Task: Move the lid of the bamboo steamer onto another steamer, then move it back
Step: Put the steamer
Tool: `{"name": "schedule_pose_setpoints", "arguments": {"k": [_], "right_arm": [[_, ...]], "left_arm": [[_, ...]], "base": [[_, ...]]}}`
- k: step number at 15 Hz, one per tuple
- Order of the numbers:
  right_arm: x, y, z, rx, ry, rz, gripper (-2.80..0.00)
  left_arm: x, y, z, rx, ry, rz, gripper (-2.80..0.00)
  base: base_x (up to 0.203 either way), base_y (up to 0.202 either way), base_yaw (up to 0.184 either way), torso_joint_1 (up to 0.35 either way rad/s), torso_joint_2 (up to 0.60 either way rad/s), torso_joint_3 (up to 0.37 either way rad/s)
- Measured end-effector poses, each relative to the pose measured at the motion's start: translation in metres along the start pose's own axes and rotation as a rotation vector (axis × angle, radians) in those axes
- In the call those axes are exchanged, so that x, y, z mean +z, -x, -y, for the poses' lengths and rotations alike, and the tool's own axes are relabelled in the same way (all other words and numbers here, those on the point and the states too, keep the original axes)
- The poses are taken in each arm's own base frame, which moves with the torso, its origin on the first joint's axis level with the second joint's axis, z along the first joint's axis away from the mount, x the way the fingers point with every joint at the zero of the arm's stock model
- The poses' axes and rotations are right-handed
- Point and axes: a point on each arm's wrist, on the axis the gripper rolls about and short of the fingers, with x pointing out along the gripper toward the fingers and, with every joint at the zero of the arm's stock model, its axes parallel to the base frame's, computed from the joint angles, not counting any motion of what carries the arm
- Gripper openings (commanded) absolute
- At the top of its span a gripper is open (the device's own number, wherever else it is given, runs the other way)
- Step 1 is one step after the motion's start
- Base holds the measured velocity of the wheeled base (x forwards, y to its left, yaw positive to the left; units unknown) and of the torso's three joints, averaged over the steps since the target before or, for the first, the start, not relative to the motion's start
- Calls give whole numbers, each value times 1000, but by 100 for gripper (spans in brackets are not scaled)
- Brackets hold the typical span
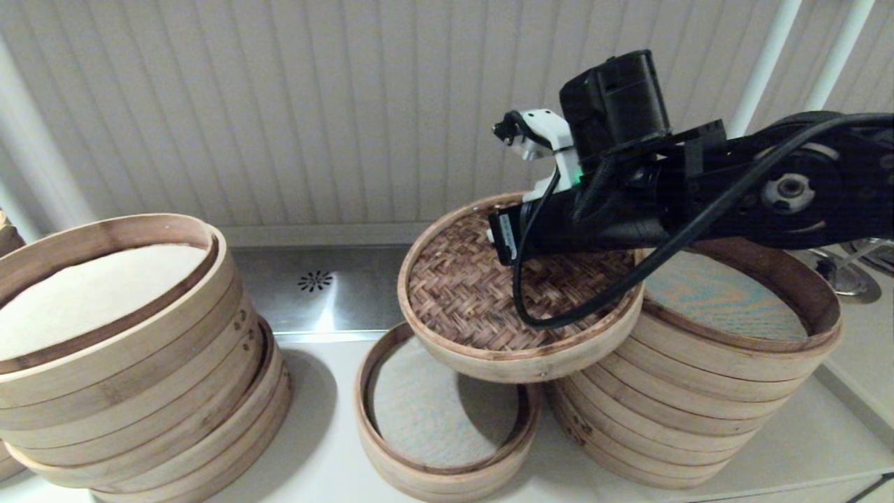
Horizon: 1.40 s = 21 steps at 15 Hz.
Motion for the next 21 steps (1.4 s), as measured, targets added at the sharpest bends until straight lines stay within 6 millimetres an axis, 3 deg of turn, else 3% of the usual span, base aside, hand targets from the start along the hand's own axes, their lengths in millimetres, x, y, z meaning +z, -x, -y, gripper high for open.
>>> {"name": "schedule_pose_setpoints", "arguments": {"k": [4,13,21], "right_arm": [[-1,-12,-6,11,6,10,-280],[18,-7,-15,6,13,86,-280],[16,-11,-30,22,30,82,-280]], "left_arm": [[0,0,0,0,0,0,-280],[0,0,0,0,0,-1,-280],[0,0,0,1,0,-1,-280]], "base": [[0,0,0,0,0,0],[0,0,0,0,0,0],[0,0,0,0,0,0]]}}
